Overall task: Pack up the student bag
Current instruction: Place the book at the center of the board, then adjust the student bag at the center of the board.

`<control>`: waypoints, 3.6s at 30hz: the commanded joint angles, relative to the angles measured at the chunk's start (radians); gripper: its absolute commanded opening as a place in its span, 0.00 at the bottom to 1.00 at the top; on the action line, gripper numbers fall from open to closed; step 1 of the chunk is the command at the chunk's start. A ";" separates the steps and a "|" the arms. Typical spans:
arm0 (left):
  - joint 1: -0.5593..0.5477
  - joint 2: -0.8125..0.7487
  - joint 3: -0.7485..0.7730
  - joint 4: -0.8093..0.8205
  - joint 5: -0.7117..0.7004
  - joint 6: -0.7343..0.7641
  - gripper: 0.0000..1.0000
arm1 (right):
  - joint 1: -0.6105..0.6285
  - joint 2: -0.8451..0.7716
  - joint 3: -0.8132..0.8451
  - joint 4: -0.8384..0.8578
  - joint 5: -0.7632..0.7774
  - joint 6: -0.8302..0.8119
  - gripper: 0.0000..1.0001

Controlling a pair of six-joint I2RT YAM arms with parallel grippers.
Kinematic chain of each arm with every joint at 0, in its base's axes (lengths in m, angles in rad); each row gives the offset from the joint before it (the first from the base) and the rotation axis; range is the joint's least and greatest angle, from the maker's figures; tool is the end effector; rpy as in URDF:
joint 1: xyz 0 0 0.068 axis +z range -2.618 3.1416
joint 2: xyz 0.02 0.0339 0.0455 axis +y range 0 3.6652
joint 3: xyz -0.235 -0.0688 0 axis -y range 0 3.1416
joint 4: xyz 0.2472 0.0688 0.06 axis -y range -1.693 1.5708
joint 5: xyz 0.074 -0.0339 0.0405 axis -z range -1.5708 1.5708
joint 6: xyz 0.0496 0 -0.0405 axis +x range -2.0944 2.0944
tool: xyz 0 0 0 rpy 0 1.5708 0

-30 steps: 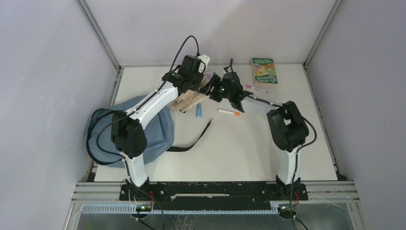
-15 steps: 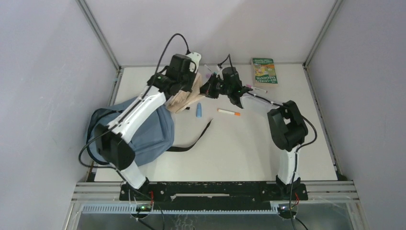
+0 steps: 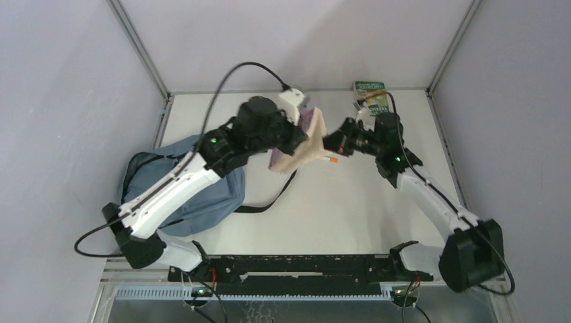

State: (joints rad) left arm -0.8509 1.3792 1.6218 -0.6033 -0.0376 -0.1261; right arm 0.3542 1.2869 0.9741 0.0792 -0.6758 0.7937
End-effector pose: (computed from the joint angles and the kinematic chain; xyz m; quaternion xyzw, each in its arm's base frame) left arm 0.2100 -0.2367 0.4182 0.2815 0.7727 -0.2532 0.5094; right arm 0.2870 0.1392 0.2940 -0.0392 0.7673 0.5360 0.3499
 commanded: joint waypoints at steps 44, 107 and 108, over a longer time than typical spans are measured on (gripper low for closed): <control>0.205 0.144 -0.320 0.048 -0.111 -0.324 1.00 | -0.279 -0.518 -0.265 -0.713 0.558 -0.243 0.80; 0.731 0.187 -0.011 -0.051 -0.309 -1.209 0.00 | -0.031 -0.339 -0.264 -0.579 0.531 -0.171 0.79; 0.730 0.170 -0.020 -0.050 -0.303 -1.208 0.00 | -0.030 -0.340 -0.265 -0.582 0.537 -0.168 0.79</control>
State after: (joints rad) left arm -0.1246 1.5974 1.5021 -0.7265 -0.4026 -1.2823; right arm 0.3149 0.9749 0.6827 -0.4965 -0.1738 0.6094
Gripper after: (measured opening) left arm 0.022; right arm 0.792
